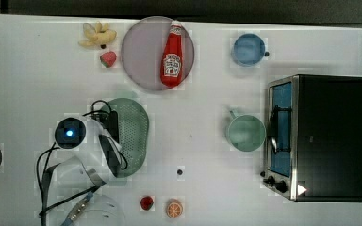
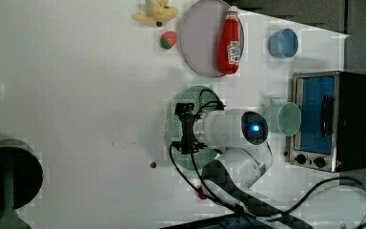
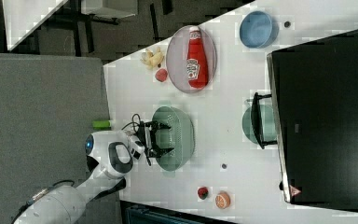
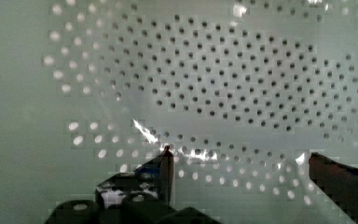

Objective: Drag strainer right to left.

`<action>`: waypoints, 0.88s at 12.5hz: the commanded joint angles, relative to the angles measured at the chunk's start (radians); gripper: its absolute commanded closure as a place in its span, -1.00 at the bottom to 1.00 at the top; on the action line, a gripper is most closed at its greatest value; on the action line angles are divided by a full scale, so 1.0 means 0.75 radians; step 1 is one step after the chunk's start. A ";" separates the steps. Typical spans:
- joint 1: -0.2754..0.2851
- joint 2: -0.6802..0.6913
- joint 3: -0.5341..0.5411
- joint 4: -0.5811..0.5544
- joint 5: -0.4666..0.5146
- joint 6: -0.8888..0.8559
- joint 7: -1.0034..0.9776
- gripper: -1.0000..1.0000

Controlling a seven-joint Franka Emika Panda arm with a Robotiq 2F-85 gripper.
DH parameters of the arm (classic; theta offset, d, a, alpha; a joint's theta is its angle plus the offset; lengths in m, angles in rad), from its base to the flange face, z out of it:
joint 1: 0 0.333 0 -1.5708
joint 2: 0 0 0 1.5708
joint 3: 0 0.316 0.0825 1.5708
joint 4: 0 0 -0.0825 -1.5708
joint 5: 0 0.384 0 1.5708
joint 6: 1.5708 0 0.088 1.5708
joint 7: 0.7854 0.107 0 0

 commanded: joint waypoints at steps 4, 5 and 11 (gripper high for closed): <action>0.166 0.098 0.006 0.207 0.107 -0.020 0.205 -1.00; 0.183 0.114 0.006 0.237 0.125 -0.031 0.209 -1.00; 0.265 0.171 0.006 0.360 0.188 -0.088 0.223 -1.00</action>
